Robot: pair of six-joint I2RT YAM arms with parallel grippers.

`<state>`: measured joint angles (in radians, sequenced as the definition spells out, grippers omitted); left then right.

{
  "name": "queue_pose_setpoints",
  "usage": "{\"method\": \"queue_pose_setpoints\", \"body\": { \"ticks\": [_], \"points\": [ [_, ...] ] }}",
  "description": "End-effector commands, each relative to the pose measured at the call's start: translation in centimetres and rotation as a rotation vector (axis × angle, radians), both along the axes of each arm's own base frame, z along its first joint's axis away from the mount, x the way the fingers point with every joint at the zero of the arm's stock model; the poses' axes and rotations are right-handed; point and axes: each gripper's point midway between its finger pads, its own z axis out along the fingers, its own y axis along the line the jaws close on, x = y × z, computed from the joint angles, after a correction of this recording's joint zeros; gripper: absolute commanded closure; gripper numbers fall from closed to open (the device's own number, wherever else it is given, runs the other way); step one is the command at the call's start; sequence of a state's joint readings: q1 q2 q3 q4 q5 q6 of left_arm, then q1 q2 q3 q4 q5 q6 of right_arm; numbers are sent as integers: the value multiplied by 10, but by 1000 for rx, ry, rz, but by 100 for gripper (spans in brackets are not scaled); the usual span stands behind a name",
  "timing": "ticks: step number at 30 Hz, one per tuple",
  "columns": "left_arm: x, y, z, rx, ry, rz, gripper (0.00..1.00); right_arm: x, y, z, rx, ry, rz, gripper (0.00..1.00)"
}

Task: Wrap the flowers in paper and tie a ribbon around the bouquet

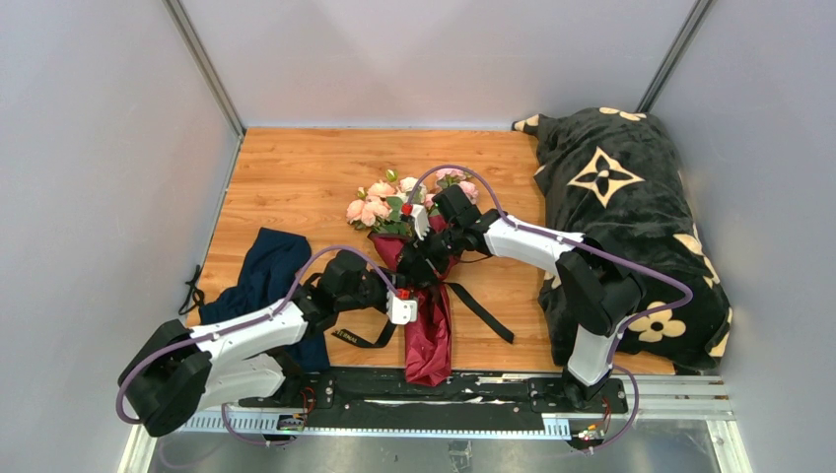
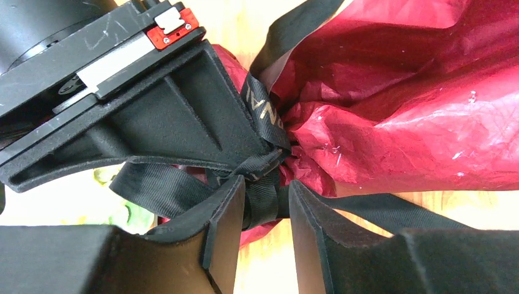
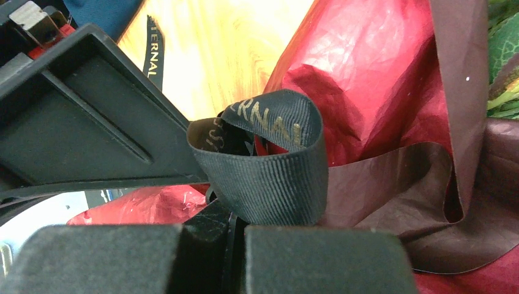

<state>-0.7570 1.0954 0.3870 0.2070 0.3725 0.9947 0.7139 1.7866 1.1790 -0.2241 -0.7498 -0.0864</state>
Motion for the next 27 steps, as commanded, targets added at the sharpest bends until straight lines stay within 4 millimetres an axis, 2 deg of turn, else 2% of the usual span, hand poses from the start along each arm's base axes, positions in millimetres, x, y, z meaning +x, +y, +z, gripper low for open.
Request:
{"method": "queue_pose_setpoints", "body": {
  "ticks": [1, 7, 15, 19, 22, 27],
  "points": [
    [6, -8, 12, -4, -74, -34, 57, -16, 0, 7, 7, 34, 32, 100],
    [16, -15, 19, -11, -102, -16, 55, -15, 1, 9, 10, 32, 36, 99],
    [16, -18, 35, -46, -127, -19, 55, -16, 1, 6, 5, 41, 42, 99],
    [13, -19, 30, -32, -128, -42, 55, -16, 1, 7, 7, 37, 42, 100],
    [11, -23, 27, -31, -109, -50, 65, -16, 1, 8, 8, 35, 41, 100],
    [7, -22, 16, 5, -124, -75, 95, -14, 2, 14, 16, 27, 36, 99]
  ]
}}
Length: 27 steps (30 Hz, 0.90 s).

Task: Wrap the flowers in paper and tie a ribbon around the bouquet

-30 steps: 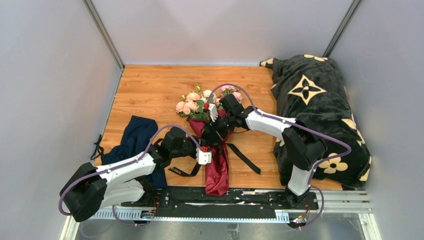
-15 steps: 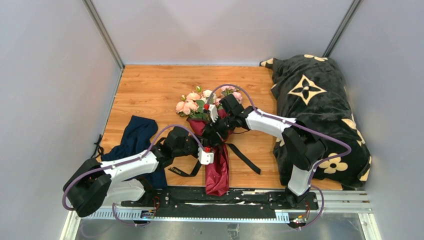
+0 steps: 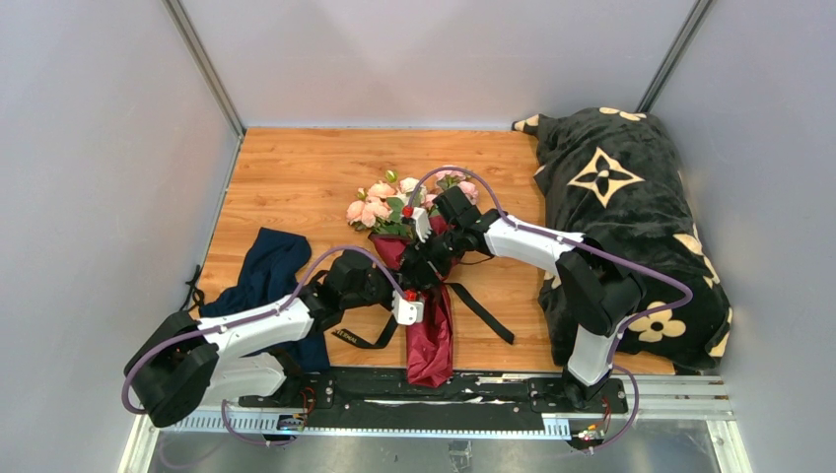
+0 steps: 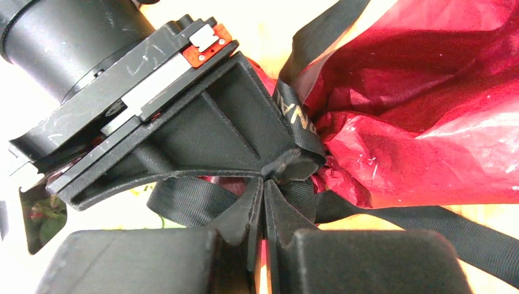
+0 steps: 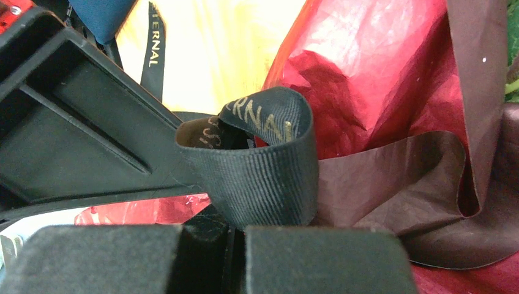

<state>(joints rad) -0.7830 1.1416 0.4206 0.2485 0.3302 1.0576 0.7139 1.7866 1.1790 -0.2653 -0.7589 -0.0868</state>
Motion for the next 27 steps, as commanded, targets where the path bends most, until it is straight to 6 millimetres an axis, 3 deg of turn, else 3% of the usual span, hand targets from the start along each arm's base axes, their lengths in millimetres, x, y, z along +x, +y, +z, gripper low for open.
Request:
{"method": "queue_pose_setpoints", "body": {
  "ticks": [1, 5, 8, 18, 20, 23, 27],
  "points": [
    [-3, -11, 6, -5, -40, -52, 100, -7, 7, 18, 37, -11, 28, 98],
    [3, 0, 6, 18, -74, -2, 100, 4, -3, 14, 4, -32, -35, 93],
    [0, 10, -6, 75, -74, 3, 100, 16, -10, 12, -8, -36, -96, 92],
    [-3, 19, -15, 101, -56, 24, 100, 22, -11, 16, -4, -56, -126, 82],
    [-4, 19, -15, 98, -52, 23, 100, 22, -12, 16, -9, -58, -130, 85],
    [-3, 20, -15, 100, -52, 29, 100, 21, -12, 17, -2, -57, -125, 99],
    [-3, 21, -12, 89, -52, 43, 100, 20, -10, 20, 10, -57, -118, 100]
  ]
}}
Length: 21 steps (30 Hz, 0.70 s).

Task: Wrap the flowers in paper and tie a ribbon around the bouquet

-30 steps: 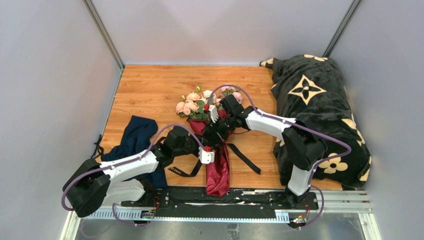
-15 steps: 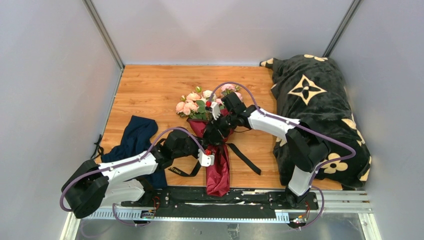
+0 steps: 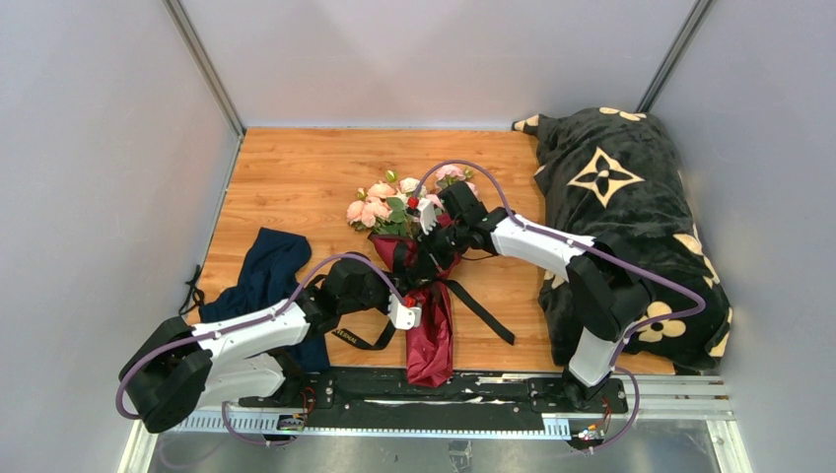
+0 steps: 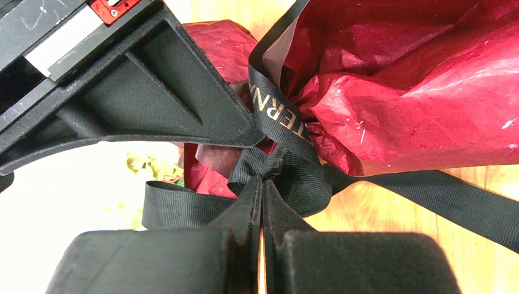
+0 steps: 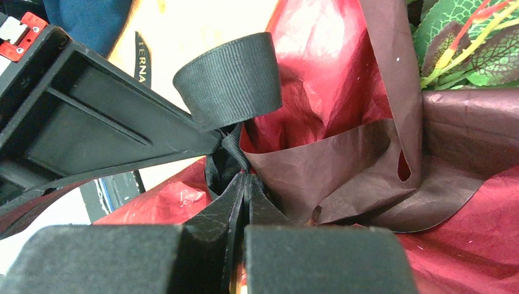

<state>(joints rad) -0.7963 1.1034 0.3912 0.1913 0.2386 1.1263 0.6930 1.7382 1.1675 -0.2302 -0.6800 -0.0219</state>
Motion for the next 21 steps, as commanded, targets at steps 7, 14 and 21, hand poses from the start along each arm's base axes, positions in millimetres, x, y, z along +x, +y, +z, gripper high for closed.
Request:
{"method": "queue_pose_setpoints", "body": {
  "ticks": [7, 14, 21],
  "points": [
    [3, -5, 31, -132, 61, 85, 100, -5, -2, 19, 59, -28, 38, 96],
    [0, -6, 29, -162, 156, 125, 100, -12, -13, 43, 132, -111, 89, 64],
    [-4, -4, 26, -189, 258, 175, 100, -38, -9, 39, 262, -245, 195, 52]
  ]
}}
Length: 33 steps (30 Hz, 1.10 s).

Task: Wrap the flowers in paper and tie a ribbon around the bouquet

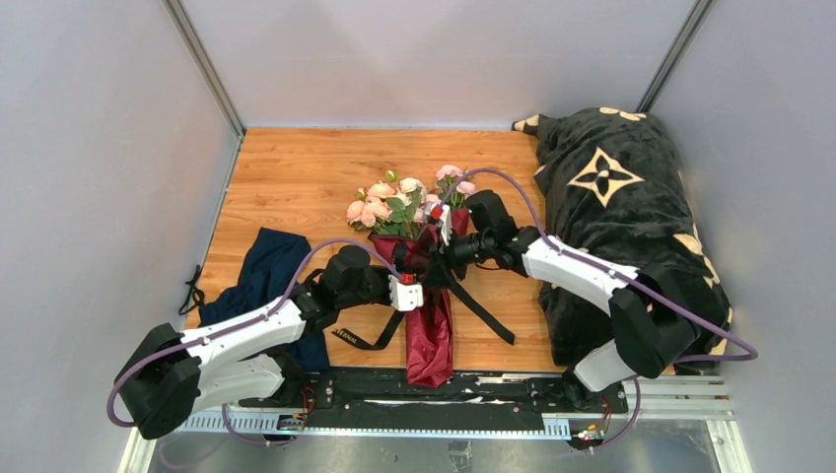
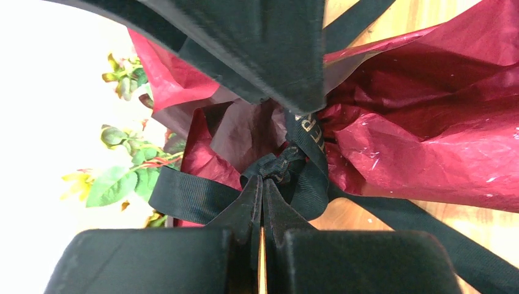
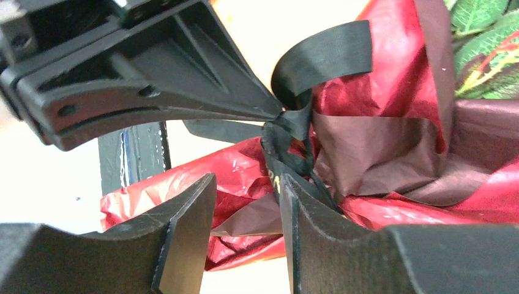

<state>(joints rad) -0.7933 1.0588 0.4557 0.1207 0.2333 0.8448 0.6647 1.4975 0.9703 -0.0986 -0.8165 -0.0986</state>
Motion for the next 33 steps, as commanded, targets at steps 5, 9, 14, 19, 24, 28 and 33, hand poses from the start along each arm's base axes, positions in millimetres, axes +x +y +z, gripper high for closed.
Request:
{"method": "queue_pose_setpoints", "body": {
  "ticks": [5, 9, 14, 19, 24, 28, 33],
  "points": [
    [0, -2, 16, -109, 139, 85, 100, 3, 29, -7, 113, -194, 104, 53],
    [-2, -3, 17, -124, 164, 87, 100, 6, 38, -11, 110, -168, 125, 53],
    [0, -3, 21, -141, 167, 97, 100, 7, 42, -26, 80, -126, 111, 78],
    [-11, 0, 8, -70, 163, 16, 100, 13, 34, -24, 45, -153, 60, 100],
    [-7, 2, -1, -20, 95, -15, 47, 9, 32, -18, 46, -135, 63, 100],
    [-1, -2, 0, -42, 73, -8, 24, 5, 33, -15, 55, -124, 77, 100],
    [2, -4, -13, -46, 98, 16, 13, 4, 32, -12, 56, -114, 81, 100]
  ]
}}
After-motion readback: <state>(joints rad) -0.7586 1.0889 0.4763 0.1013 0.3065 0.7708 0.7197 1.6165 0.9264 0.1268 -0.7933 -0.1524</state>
